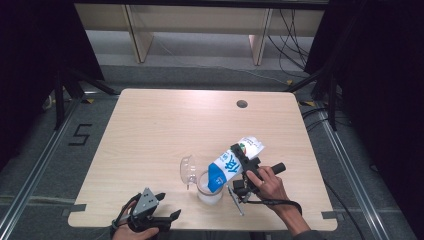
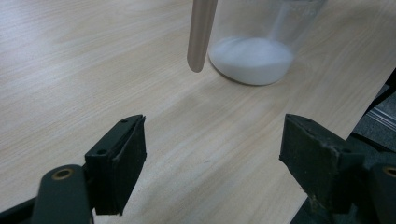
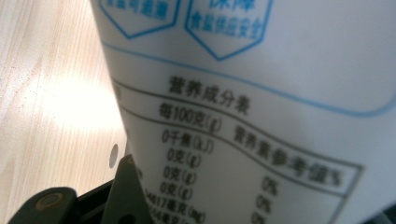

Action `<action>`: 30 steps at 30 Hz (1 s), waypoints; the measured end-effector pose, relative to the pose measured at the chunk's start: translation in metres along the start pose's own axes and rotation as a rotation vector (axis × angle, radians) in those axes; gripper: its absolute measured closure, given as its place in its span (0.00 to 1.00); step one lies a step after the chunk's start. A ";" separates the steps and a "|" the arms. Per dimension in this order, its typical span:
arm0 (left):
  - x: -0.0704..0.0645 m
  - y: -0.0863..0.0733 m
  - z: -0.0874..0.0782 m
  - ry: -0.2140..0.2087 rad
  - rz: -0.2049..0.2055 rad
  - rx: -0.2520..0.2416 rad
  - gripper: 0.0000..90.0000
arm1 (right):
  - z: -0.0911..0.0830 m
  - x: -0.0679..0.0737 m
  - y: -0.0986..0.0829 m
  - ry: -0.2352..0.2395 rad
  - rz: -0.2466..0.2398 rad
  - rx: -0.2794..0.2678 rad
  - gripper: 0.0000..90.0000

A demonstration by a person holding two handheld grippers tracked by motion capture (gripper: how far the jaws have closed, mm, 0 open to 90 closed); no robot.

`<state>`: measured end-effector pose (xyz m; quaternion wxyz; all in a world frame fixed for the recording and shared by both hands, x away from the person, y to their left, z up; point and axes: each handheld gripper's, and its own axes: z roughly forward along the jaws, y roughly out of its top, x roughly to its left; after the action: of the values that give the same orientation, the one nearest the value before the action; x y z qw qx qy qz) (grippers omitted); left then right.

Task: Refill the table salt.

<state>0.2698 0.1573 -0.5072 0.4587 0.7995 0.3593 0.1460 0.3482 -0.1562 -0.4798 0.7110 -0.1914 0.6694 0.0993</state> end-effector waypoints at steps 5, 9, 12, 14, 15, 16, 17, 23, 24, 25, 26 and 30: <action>0.000 0.000 0.000 -0.001 0.000 -0.004 0.25 | 0.000 0.000 0.000 0.000 0.001 -0.002 0.63; 0.000 0.000 0.000 0.000 -0.001 -0.002 0.25 | 0.000 -0.001 0.000 -0.004 0.000 0.000 0.63; 0.000 0.000 0.000 0.000 0.001 0.000 0.25 | 0.000 -0.001 -0.001 -0.006 0.006 0.002 0.63; 0.000 0.000 0.000 -0.001 0.000 -0.003 0.25 | 0.000 -0.001 -0.001 -0.008 0.003 0.004 0.63; 0.000 0.000 0.000 0.001 0.000 0.000 0.25 | 0.000 -0.001 -0.001 -0.008 0.004 0.000 0.64; 0.000 0.000 0.000 -0.001 -0.001 -0.003 0.25 | 0.000 -0.001 -0.001 -0.009 0.006 -0.006 0.64; 0.000 0.000 0.000 0.000 -0.001 0.000 0.25 | 0.000 -0.001 -0.001 -0.009 0.006 -0.002 0.64; 0.000 0.000 0.000 -0.001 -0.001 -0.004 0.25 | 0.000 -0.001 -0.001 -0.007 -0.003 0.002 0.64; 0.000 0.000 0.000 0.001 -0.003 -0.001 0.25 | 0.000 -0.001 -0.001 -0.006 -0.004 0.002 0.65; 0.000 0.000 0.000 -0.002 -0.001 -0.004 0.25 | 0.000 -0.001 -0.001 -0.006 -0.001 0.002 0.65; 0.000 0.000 0.000 -0.002 -0.001 -0.004 0.25 | 0.000 -0.001 -0.001 -0.007 -0.003 0.002 0.65; 0.000 0.000 0.000 0.000 0.000 -0.001 0.25 | -0.001 -0.001 -0.001 -0.006 0.002 0.002 0.65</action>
<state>0.2698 0.1574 -0.5070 0.4590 0.7994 0.3591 0.1462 0.3479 -0.1571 -0.4788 0.7129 -0.1899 0.6676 0.0999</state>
